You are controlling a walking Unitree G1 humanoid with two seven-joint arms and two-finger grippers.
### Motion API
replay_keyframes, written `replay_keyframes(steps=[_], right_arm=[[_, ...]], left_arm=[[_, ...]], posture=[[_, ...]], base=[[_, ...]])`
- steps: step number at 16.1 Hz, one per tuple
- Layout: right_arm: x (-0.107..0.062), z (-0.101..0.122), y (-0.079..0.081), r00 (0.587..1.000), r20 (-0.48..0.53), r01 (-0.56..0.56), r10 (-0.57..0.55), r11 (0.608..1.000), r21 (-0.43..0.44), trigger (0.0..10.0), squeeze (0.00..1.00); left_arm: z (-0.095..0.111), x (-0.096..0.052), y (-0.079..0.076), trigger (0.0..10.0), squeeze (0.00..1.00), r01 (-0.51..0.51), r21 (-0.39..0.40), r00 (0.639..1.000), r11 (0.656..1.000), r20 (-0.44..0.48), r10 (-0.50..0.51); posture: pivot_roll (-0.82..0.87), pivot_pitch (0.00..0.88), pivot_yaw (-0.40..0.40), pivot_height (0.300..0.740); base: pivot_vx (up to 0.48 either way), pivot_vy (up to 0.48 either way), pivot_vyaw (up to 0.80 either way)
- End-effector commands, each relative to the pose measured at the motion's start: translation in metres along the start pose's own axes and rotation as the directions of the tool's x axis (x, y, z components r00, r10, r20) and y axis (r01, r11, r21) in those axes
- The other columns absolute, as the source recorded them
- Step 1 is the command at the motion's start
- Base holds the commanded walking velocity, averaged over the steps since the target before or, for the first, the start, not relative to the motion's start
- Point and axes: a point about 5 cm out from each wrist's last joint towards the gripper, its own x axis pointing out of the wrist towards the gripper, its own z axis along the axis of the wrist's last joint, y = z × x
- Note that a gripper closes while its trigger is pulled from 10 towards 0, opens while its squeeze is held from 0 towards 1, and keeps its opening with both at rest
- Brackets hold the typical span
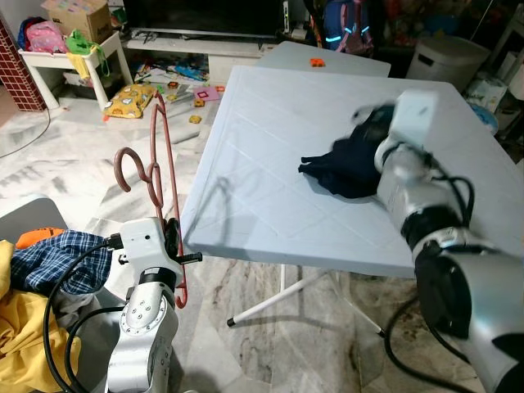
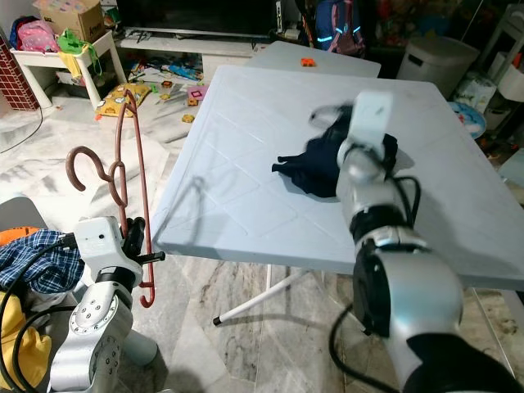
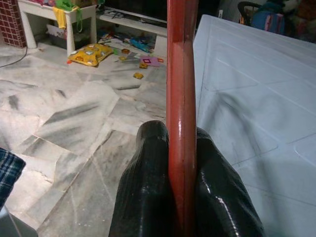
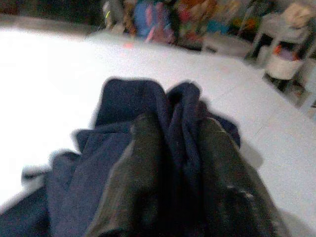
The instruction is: Hang hanger
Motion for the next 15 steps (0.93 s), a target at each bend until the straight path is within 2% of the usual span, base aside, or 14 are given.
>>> replay_keyframes(steps=[1, 3, 6, 7, 8, 9, 10, 11, 12, 13, 15], right_arm=[[-0.002, -0.014, 0.001, 0.998, -0.059, -0.038, 0.035, 0.998, -0.046, 10.0, 1.00], [-0.007, -0.039, -0.001, 0.978, -0.164, -0.145, 0.127, 0.984, -0.105, 10.0, 1.00], [-0.007, -0.044, -0.007, 0.968, -0.191, -0.187, 0.163, 0.976, -0.114, 10.0, 1.00], [-0.006, -0.039, -0.009, 0.971, -0.170, -0.185, 0.166, 0.978, -0.101, 10.0, 1.00], [-0.003, -0.027, -0.016, 0.985, -0.098, -0.153, 0.143, 0.982, -0.107, 10.0, 1.00], [0.000, -0.011, -0.026, 0.996, 0.005, -0.091, 0.092, 0.987, -0.136, 10.0, 1.00], [0.001, -0.001, -0.031, 0.996, 0.063, -0.057, 0.069, 0.983, -0.173, 10.0, 1.00], [0.002, 0.005, -0.036, 0.994, 0.091, -0.035, 0.054, 0.980, -0.194, 10.0, 1.00], [0.003, 0.014, -0.048, 0.991, 0.131, 0.009, 0.019, 0.978, -0.210, 10.0, 1.00], [0.004, 0.017, -0.052, 0.990, 0.141, 0.020, 0.012, 0.973, -0.229, 10.0, 1.00], [0.004, 0.013, -0.056, 0.994, 0.108, 0.006, 0.017, 0.977, -0.214, 10.0, 1.00]], left_arm=[[-0.002, -0.001, -0.004, 10.0, 0.00, 0.005, -0.009, 1.000, 1.000, -0.005, -0.005], [-0.003, 0.000, -0.006, 10.0, 0.00, 0.018, -0.009, 1.000, 1.000, -0.013, -0.018], [-0.003, 0.001, -0.007, 10.0, 0.00, 0.037, -0.003, 0.999, 0.999, -0.019, -0.038], [-0.002, 0.002, -0.007, 10.0, 0.00, 0.042, -0.001, 0.999, 0.999, -0.019, -0.042], [-0.002, 0.002, -0.006, 10.0, 0.00, 0.046, 0.002, 0.999, 0.999, -0.021, -0.046], [-0.002, 0.002, -0.006, 10.0, 0.00, 0.048, 0.006, 0.999, 0.999, -0.023, -0.048], [-0.002, 0.003, -0.006, 10.0, 0.00, 0.050, 0.009, 0.998, 0.999, -0.024, -0.050], [-0.002, 0.003, -0.006, 10.0, 0.00, 0.053, 0.012, 0.998, 0.999, -0.024, -0.052], [-0.001, 0.004, -0.006, 10.0, 0.00, 0.056, 0.018, 0.998, 0.998, -0.021, -0.056], [-0.001, 0.004, -0.006, 10.0, 0.00, 0.056, 0.020, 0.998, 0.998, -0.020, -0.056], [-0.001, 0.005, -0.004, 10.0, 0.00, 0.058, 0.024, 0.998, 0.998, -0.021, -0.058]], posture=[[-0.04, 0.000, -0.061, 0.740], [-0.05, 0.000, -0.050, 0.740], [-0.06, 0.000, -0.034, 0.740], [-0.06, 0.000, -0.028, 0.740], [-0.06, 0.000, -0.023, 0.740], [-0.07, 0.000, -0.018, 0.740], [-0.07, 0.000, -0.015, 0.740], [-0.07, 0.000, -0.013, 0.740], [-0.07, 0.000, -0.011, 0.740], [-0.07, 0.000, -0.011, 0.740], [-0.08, 0.000, -0.001, 0.740]], base=[[0.000, 0.000, 0.00], [0.000, 0.000, 0.00], [0.000, 0.000, 0.00], [0.000, 0.000, 0.00], [0.000, 0.000, 0.00], [0.000, 0.000, 0.00], [0.000, 0.000, 0.00], [0.000, 0.000, 0.00], [0.000, 0.000, 0.00], [0.000, 0.000, 0.00], [0.000, 0.000, 0.00]])
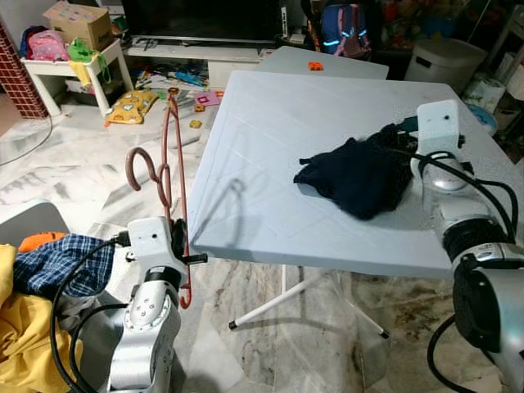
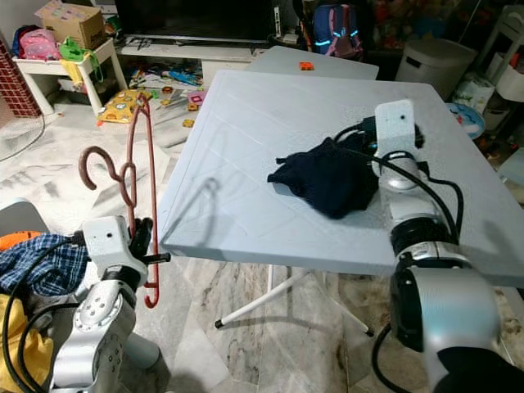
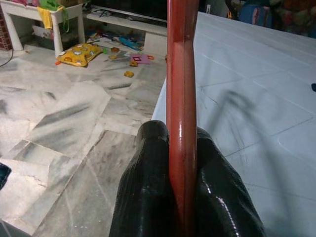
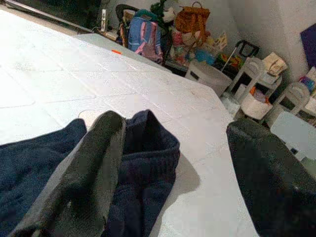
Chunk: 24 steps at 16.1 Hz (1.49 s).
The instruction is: Hang hanger
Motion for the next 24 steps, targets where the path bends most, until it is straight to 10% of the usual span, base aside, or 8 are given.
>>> replay_keyframes(steps=[1, 8, 13, 14, 24], right_arm=[[0.001, 0.004, -0.001, 1.000, 0.000, -0.019, 0.019, 1.000, 0.023, 10.0, 1.00], [-0.032, -0.020, 0.038, 0.959, 0.164, -0.262, 0.231, 0.943, 0.204, 10.0, 1.00], [-0.067, -0.050, 0.031, 0.976, 0.119, -0.206, 0.181, 0.946, 0.250, 10.0, 0.97], [-0.071, -0.052, 0.030, 0.978, 0.103, -0.201, 0.180, 0.947, 0.251, 10.0, 0.00], [-0.086, -0.058, 0.033, 0.979, -0.018, -0.184, 0.201, 0.927, 0.326, 10.0, 0.00]], left_arm=[[0.002, 0.002, -0.002, 10.0, 0.00, 0.021, -0.001, 1.000, 1.000, 0.003, -0.021], [0.010, -0.012, -0.012, 10.0, 0.00, 0.192, 0.049, 0.980, 0.980, 0.043, -0.194], [0.031, -0.017, -0.015, 10.0, 0.00, 0.254, 0.127, 0.960, 0.959, 0.090, -0.266], [0.032, -0.017, -0.015, 10.0, 0.00, 0.253, 0.131, 0.960, 0.959, 0.091, -0.266], [0.024, -0.018, -0.016, 10.0, 0.00, 0.246, 0.124, 0.968, 0.961, 0.023, -0.251]], posture=[[-0.08, 0.000, 0.004, 0.740], [-0.08, 0.000, 0.011, 0.740], [-0.11, 0.000, 0.029, 0.740], [-0.11, 0.000, 0.031, 0.740], [-0.10, 0.000, 0.022, 0.740]], base=[[0.000, 0.000, 0.00], [0.000, 0.000, 0.00], [0.000, 0.000, 0.00], [0.000, 0.000, 0.00], [0.000, 0.000, 0.00]])
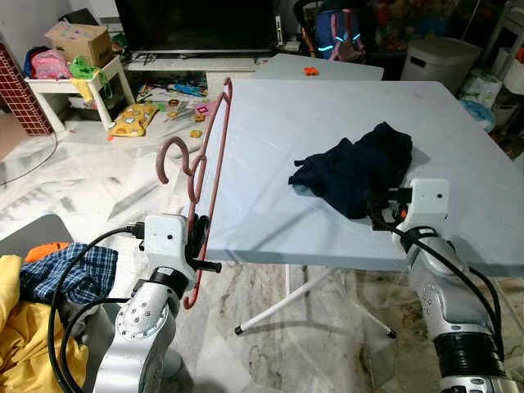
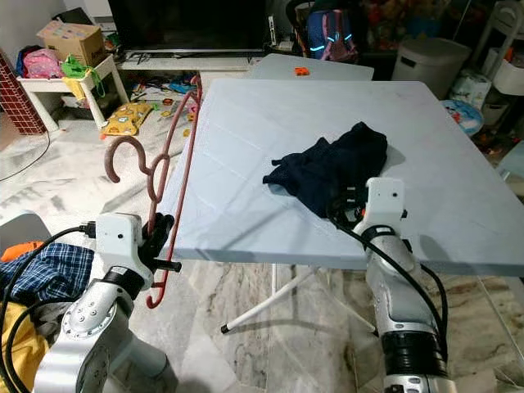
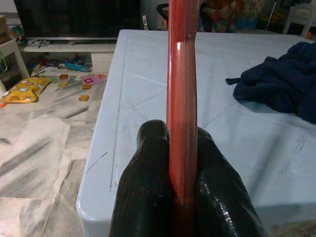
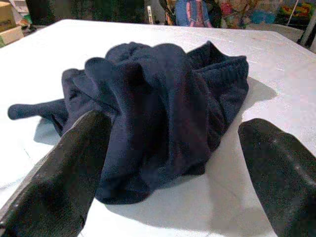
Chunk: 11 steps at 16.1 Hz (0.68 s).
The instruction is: Hang hanger
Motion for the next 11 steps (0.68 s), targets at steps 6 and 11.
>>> replay_keyframes(steps=[6, 11], right_arm=[[-0.0023, 0.0005, 0.0032, 1.000, -0.021, -0.010, 0.010, 0.999, 0.034, 10.0, 0.00], [-0.0007, 0.0009, 0.0033, 0.999, -0.032, -0.013, 0.014, 0.999, 0.040, 10.0, 0.00]], left_arm=[[0.0025, 0.0010, -0.0026, 10.0, 0.00, 0.015, 0.013, 1.000, 1.000, -0.003, -0.015], [0.0020, 0.0017, -0.0037, 10.0, 0.00, 0.020, 0.017, 1.000, 1.000, -0.007, -0.020]], posture=[[-0.10, 0.000, 0.025, 0.740], [-0.10, 0.000, 0.023, 0.740]], base=[[0.000, 0.000, 0.00], [-0.100, 0.000, 0.00]])
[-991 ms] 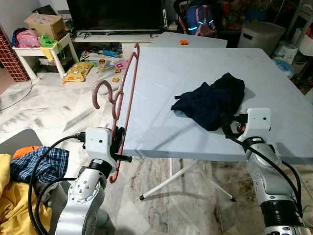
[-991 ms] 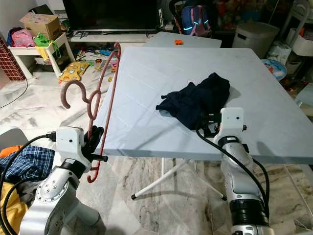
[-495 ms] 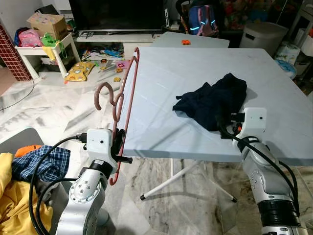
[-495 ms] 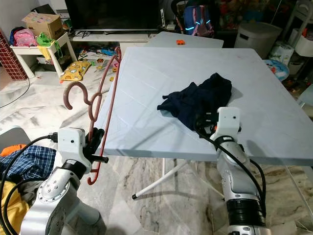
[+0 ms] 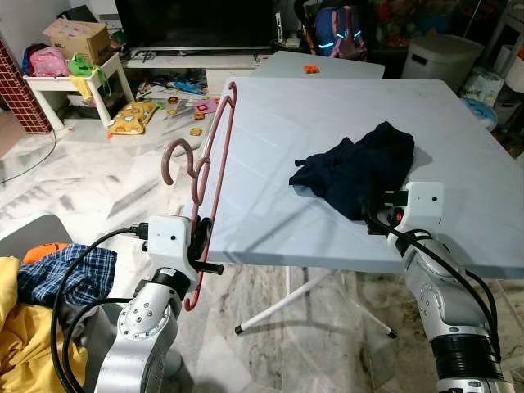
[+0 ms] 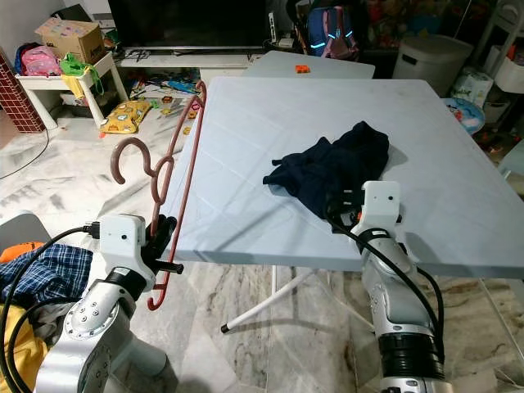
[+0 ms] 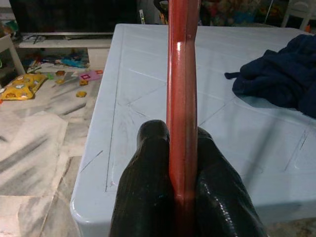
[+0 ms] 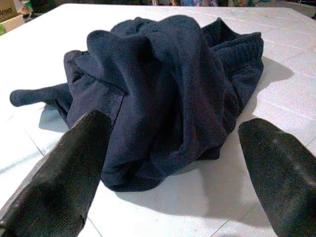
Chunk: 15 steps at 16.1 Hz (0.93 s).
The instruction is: Hang hanger
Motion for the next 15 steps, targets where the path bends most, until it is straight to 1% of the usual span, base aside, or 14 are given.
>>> replay_keyframes(steps=[1, 15], right_arm=[[0.0006, 0.0070, -0.0001, 1.000, 0.016, -0.004, 0.004, 1.000, 0.018, 10.0, 0.00], [0.0014, 0.0051, 0.0031, 1.000, -0.002, -0.021, 0.021, 0.999, 0.035, 10.0, 0.00]], left_arm=[[0.0031, 0.0015, -0.0013, 10.0, 0.00, 0.009, 0.010, 1.000, 1.000, 0.005, -0.009], [0.0024, 0.0026, -0.0037, 10.0, 0.00, 0.030, 0.013, 1.000, 0.999, -0.005, -0.030]], posture=[[-0.10, 0.000, 0.021, 0.740], [-0.10, 0.000, 0.026, 0.740]], base=[[-0.255, 0.000, 0.00], [-0.271, 0.000, 0.00]])
